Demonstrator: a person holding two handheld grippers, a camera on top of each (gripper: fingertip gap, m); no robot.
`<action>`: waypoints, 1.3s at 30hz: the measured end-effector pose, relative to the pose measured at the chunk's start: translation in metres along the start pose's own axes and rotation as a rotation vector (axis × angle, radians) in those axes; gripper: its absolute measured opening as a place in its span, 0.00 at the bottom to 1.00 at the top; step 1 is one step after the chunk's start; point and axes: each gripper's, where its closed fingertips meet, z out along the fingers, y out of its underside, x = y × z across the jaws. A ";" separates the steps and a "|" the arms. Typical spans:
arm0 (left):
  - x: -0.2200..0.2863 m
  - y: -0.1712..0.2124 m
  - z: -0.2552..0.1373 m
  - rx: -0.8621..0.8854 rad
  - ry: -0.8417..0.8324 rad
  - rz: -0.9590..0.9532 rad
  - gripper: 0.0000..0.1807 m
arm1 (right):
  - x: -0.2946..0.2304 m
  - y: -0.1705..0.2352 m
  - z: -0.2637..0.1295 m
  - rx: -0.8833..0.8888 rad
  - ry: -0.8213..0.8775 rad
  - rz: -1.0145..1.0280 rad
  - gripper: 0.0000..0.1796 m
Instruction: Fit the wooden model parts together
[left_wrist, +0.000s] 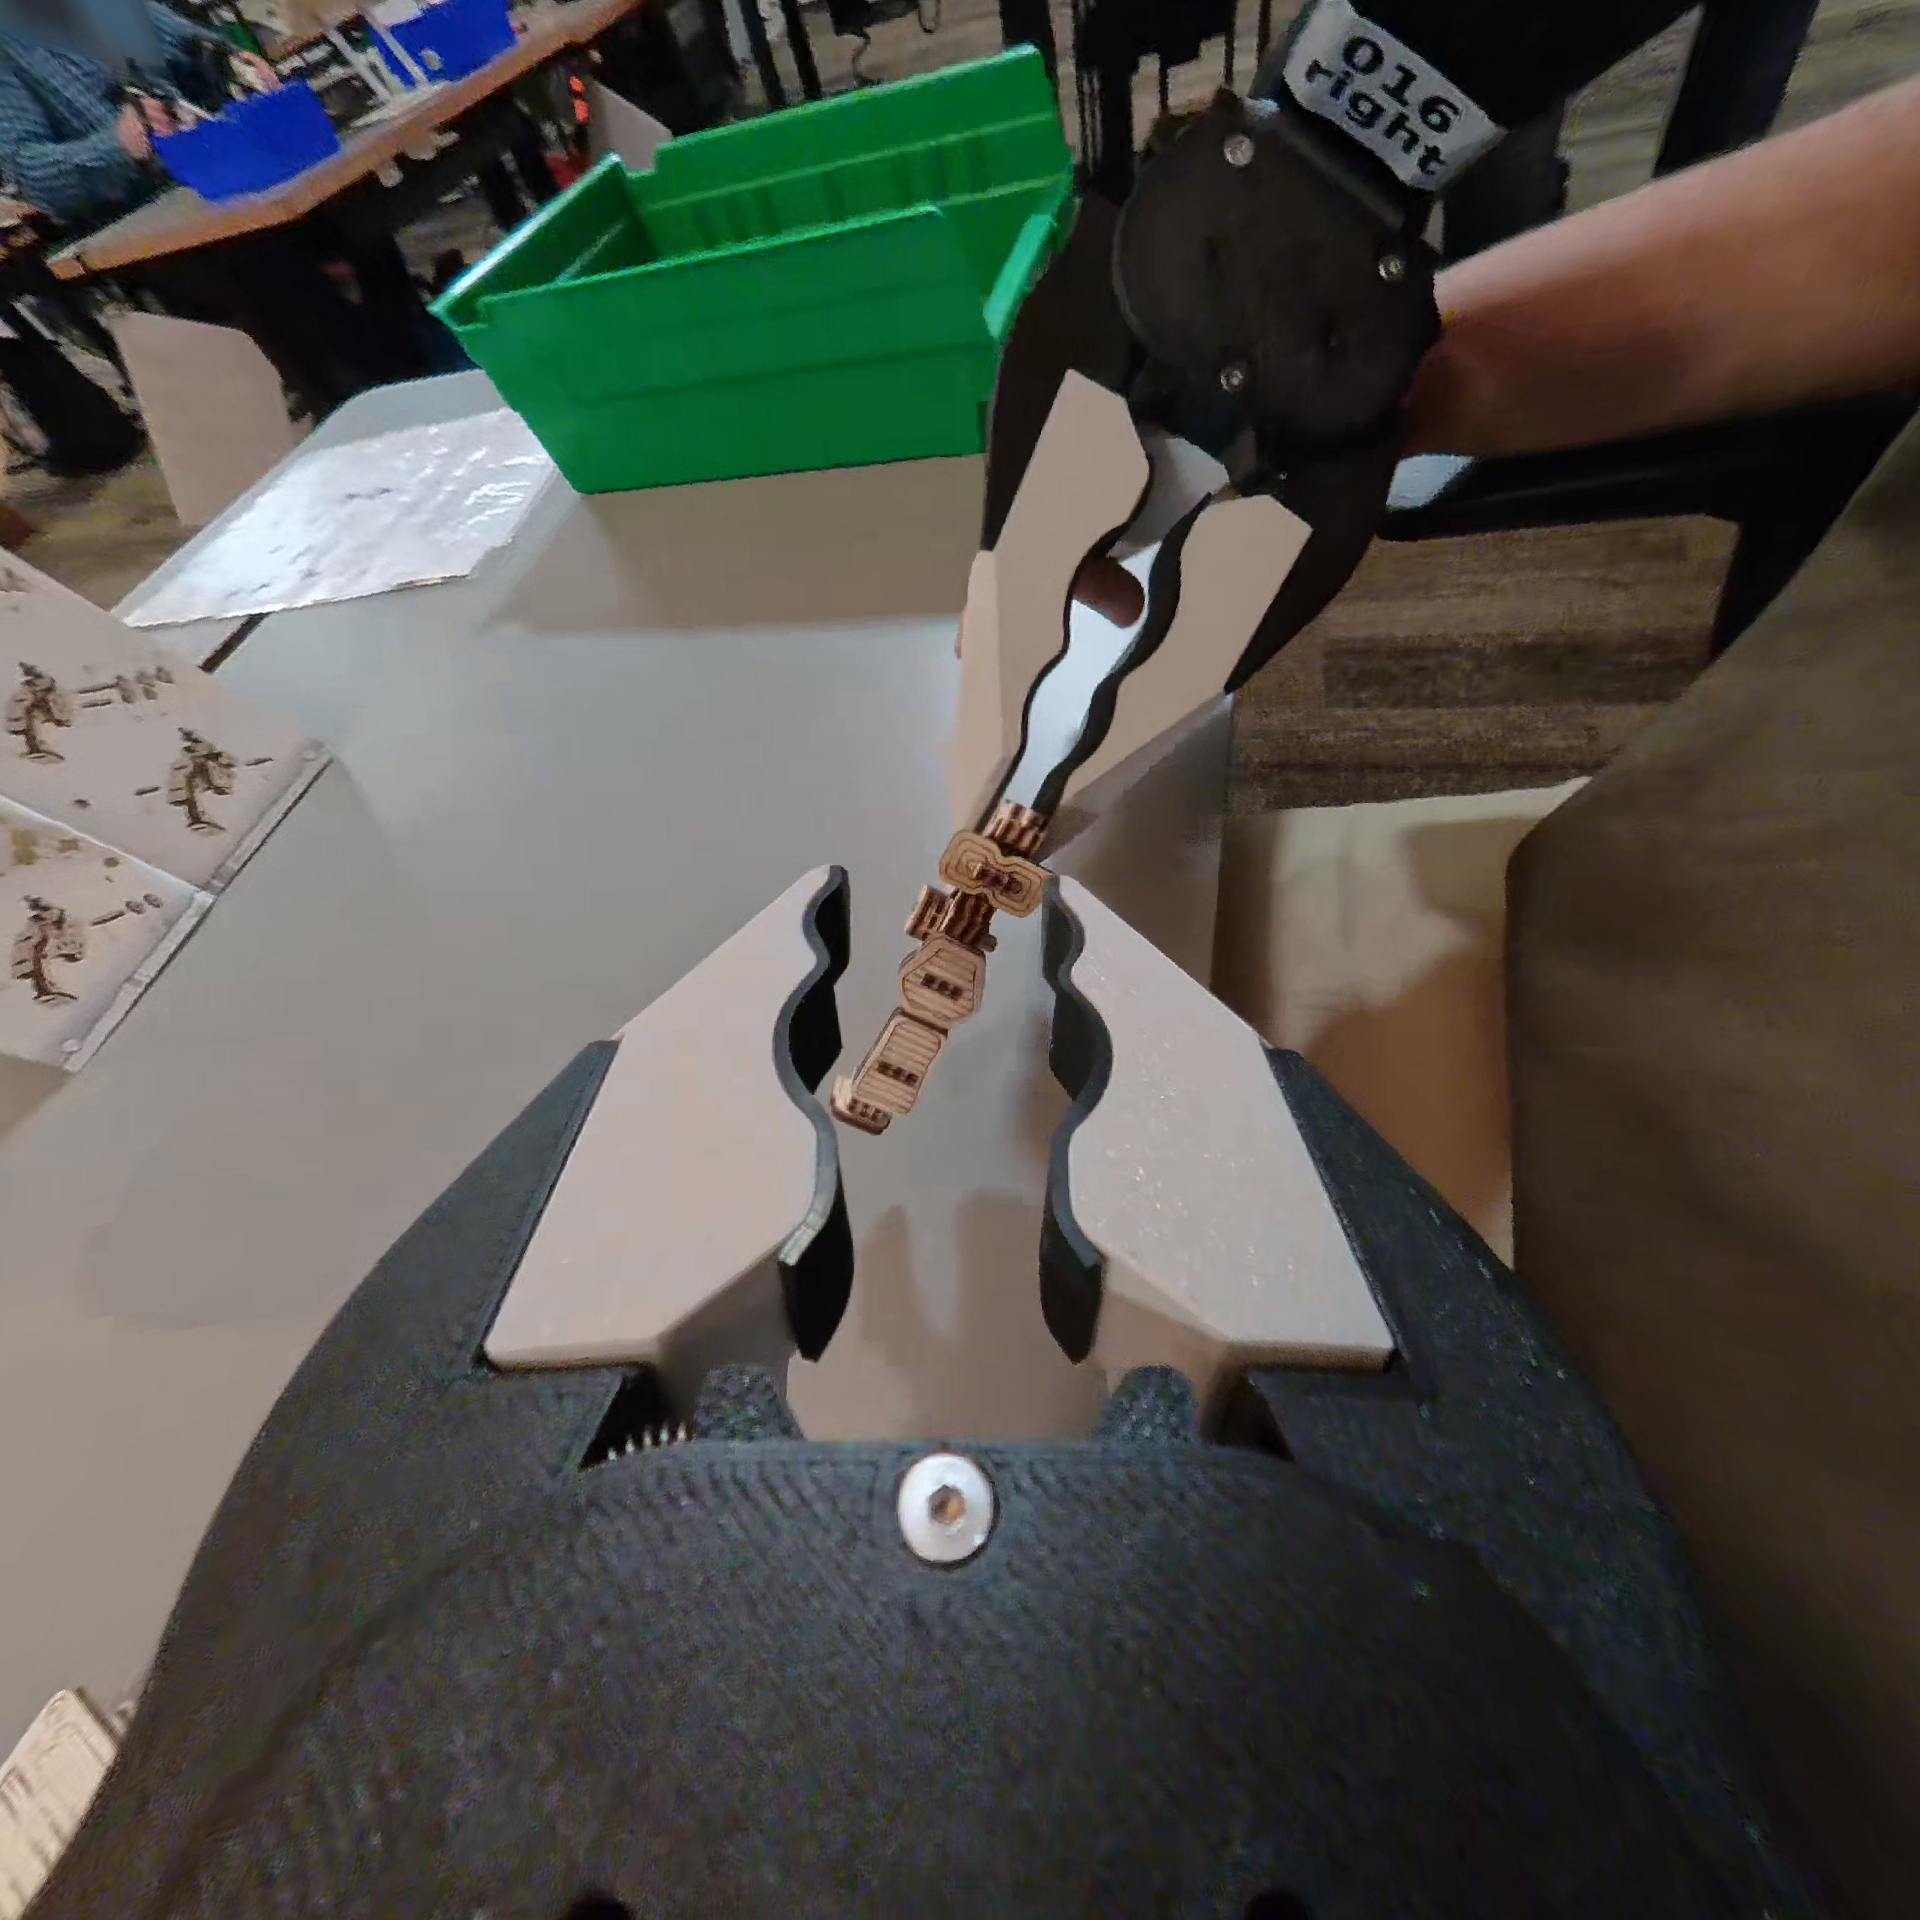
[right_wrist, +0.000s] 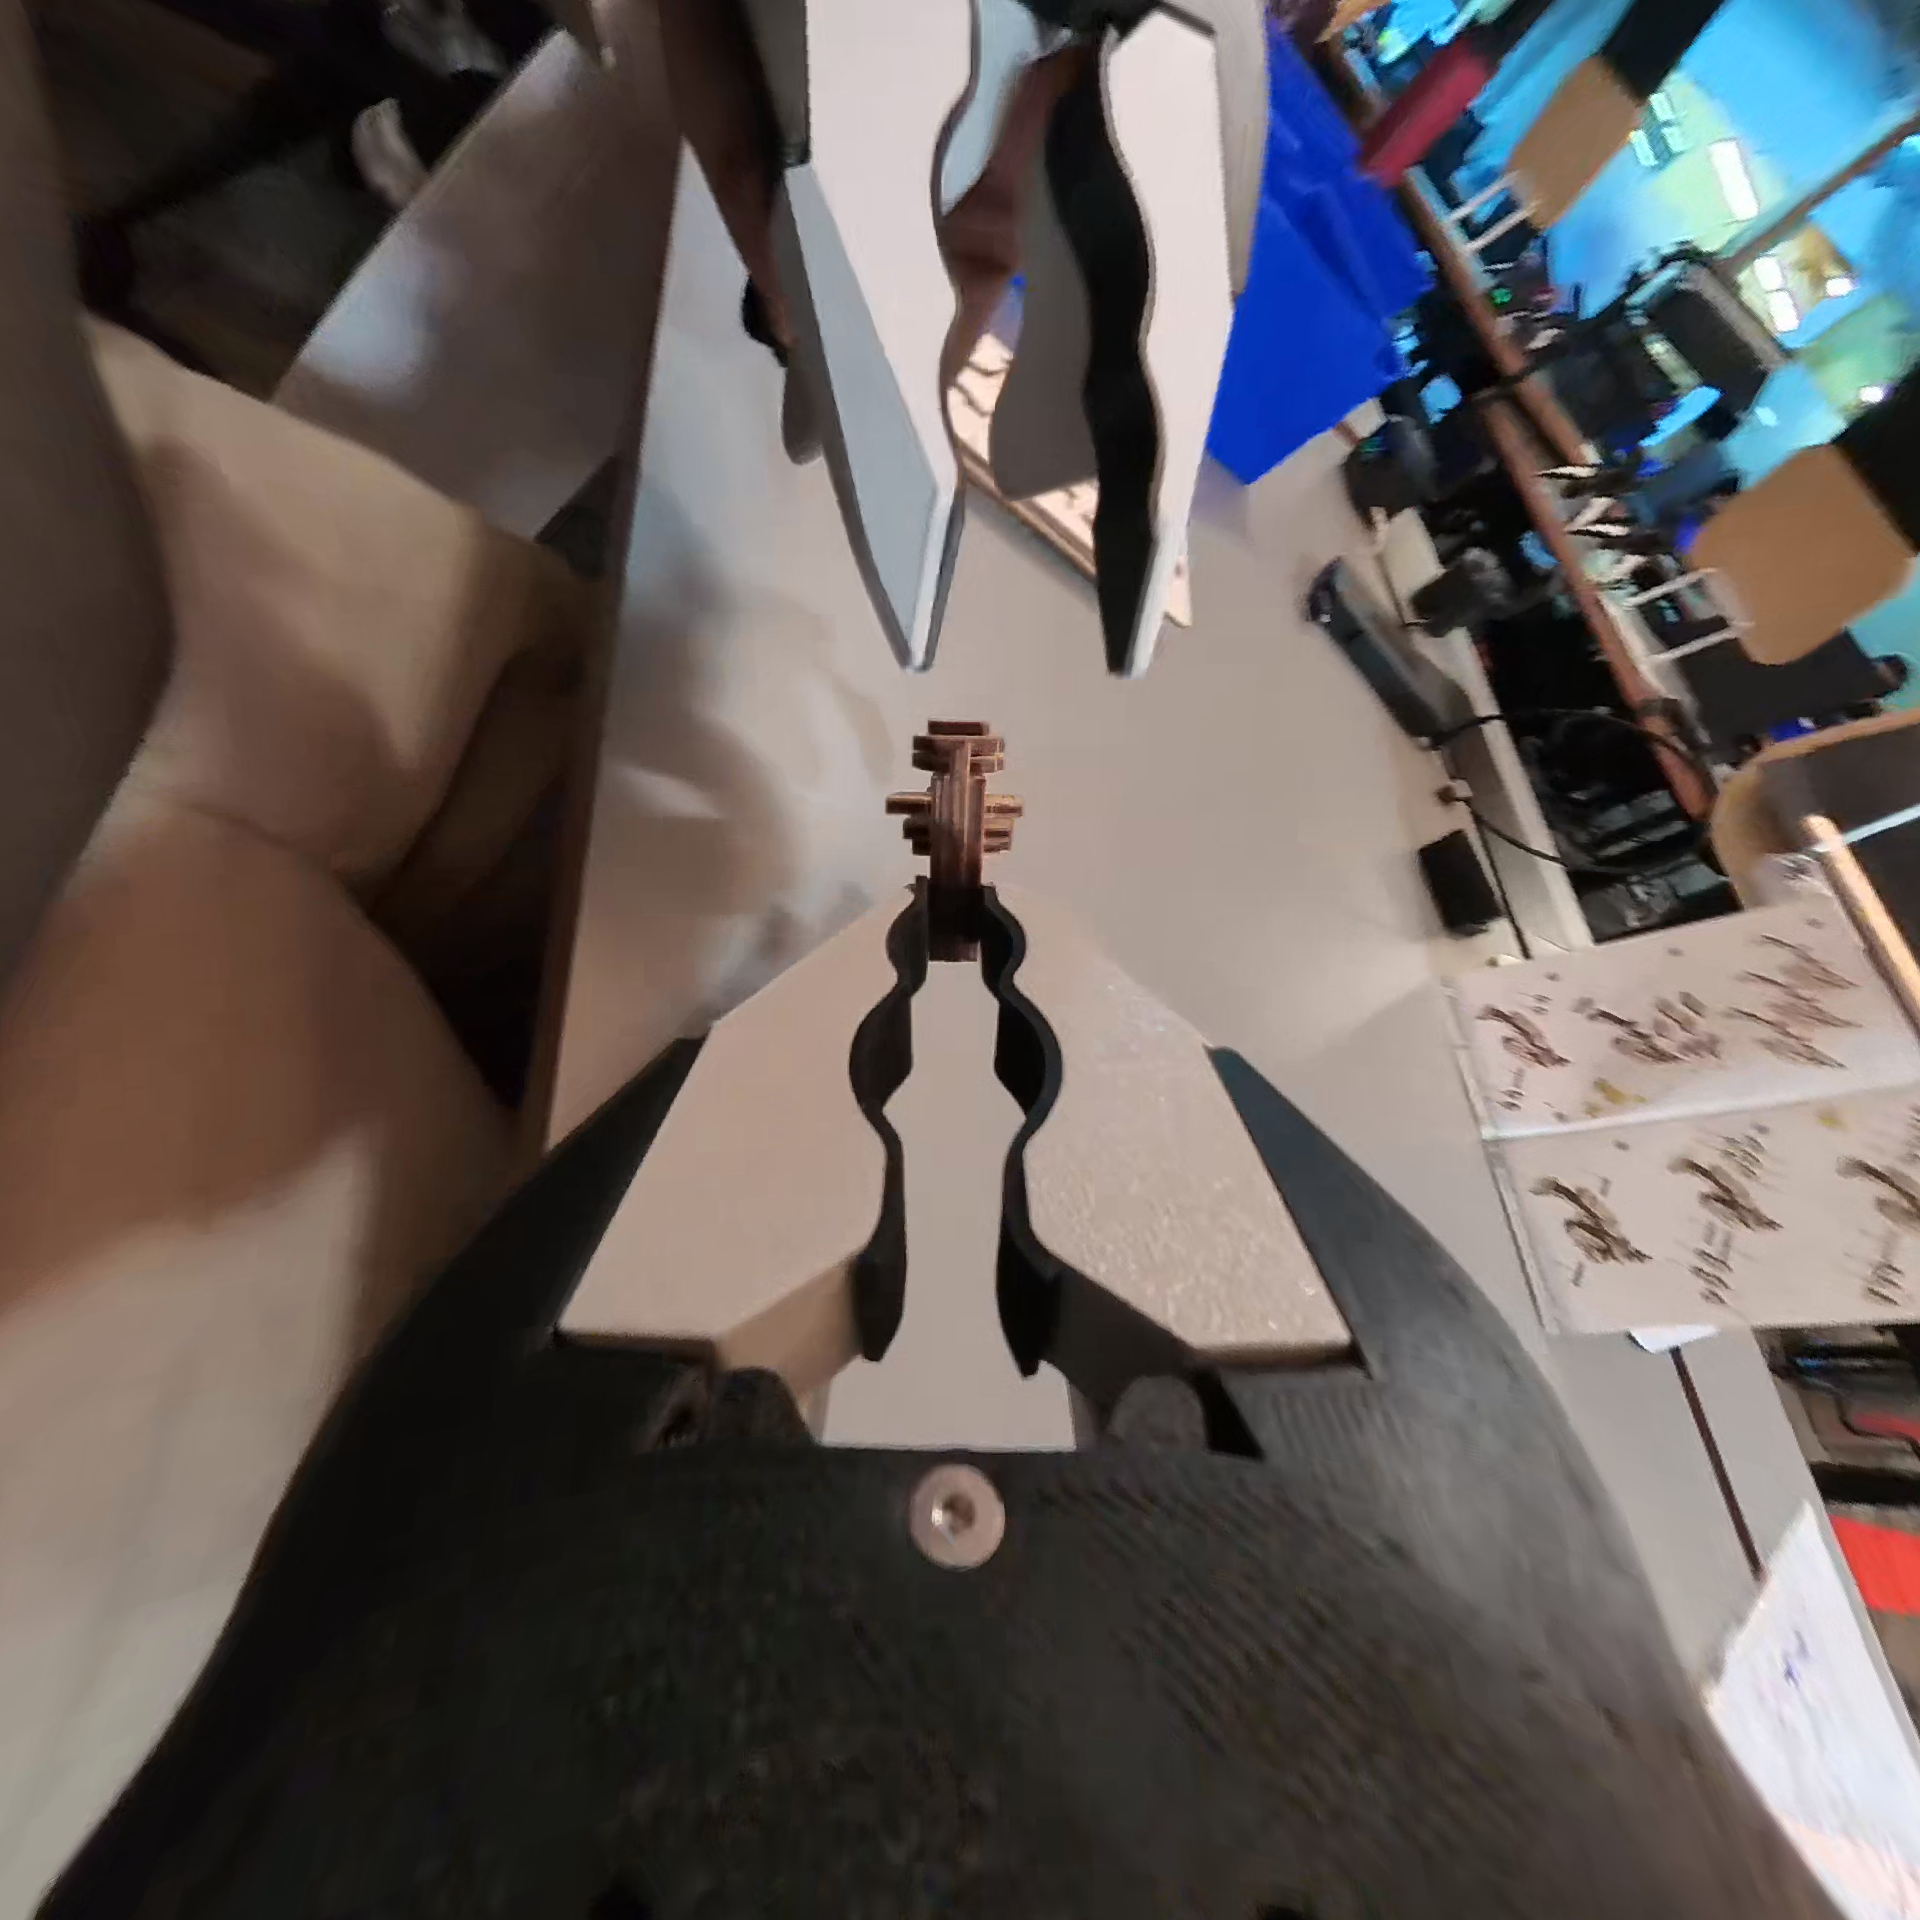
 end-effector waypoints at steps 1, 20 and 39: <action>0.002 0.002 0.002 -0.012 0.001 0.010 0.18 | -0.003 -0.001 0.001 -0.002 -0.014 -0.002 0.04; -0.019 -0.030 -0.018 0.312 -0.081 -0.164 0.06 | 0.023 -0.005 -0.006 0.051 0.082 0.108 0.04; -0.024 -0.080 -0.037 0.833 0.216 -0.821 0.19 | 0.074 -0.091 -0.045 0.855 0.079 0.932 0.04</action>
